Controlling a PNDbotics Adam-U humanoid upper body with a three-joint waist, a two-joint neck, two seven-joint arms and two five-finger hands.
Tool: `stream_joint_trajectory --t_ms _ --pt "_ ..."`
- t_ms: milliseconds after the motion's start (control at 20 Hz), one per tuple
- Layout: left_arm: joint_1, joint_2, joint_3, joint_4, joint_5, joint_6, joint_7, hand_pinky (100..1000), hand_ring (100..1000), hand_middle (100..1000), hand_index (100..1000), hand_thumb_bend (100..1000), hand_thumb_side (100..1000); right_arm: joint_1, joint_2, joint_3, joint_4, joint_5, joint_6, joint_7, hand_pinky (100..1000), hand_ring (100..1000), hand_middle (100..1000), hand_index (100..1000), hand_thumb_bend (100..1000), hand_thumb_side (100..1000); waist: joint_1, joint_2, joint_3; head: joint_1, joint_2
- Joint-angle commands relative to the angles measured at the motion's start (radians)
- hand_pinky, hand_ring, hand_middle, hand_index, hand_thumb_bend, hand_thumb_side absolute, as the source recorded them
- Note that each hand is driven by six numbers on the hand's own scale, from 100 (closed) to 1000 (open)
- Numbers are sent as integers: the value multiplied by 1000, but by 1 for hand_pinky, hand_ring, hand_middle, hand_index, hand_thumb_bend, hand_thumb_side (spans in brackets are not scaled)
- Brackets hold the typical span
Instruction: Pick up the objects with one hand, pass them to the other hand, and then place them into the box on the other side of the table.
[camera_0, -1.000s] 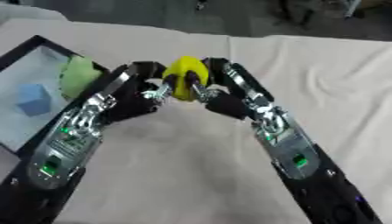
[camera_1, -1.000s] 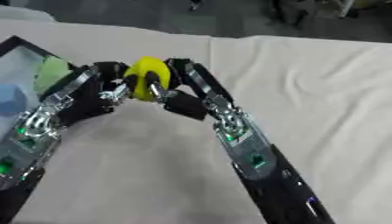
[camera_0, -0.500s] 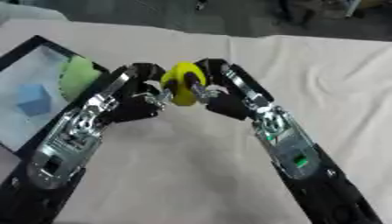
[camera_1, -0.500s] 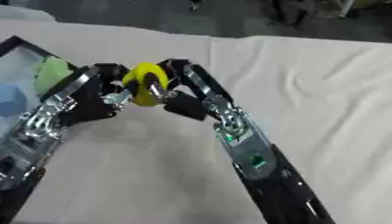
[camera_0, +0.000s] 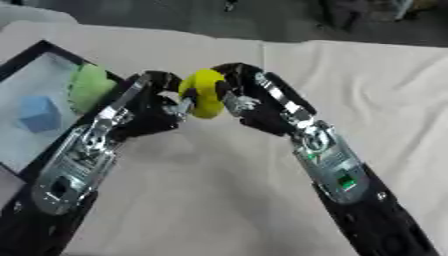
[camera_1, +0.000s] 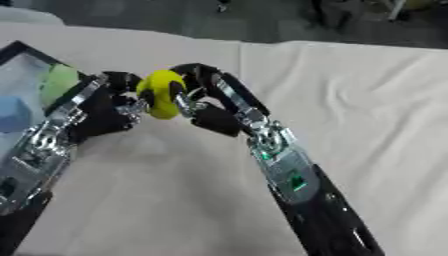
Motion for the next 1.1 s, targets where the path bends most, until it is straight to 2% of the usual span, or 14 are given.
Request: stream_joint_trajectory --t_ms 50,250,450,750,850,1100 --pt "-9 9 21 -13 7 0 18 598 748 559 295 100 176 -11 -8 -22 -36 2 -1 -44 646 692 583 808 100 671 16 0 -1 3 -12" --pt "-8 11 45 -30 2 -8 41 593 745 552 286 100 179 -9 -13 -51 -52 31 9 -138 660 708 602 817 100 617 16 0 -2 5 -11" --pt "-7 14 95 -60 -10 -23 91 589 740 543 279 100 208 -7 -16 -66 -64 45 19 -226 665 712 607 810 100 586 16 0 -1 4 -8" --pt "-4 17 201 -102 -19 -31 195 588 737 538 276 100 226 -5 -19 -73 -78 68 37 -273 662 705 598 803 100 548 16 0 4 1 -7" --pt "-1 17 238 -104 -28 -18 227 589 738 538 277 100 226 -5 -20 -77 -83 69 38 -289 662 704 597 802 100 545 15 0 6 12 -8" --pt "5 12 309 -95 -55 17 287 590 738 539 276 100 232 -4 -24 -84 -88 77 41 -309 660 701 594 799 100 538 14 0 11 75 -14"
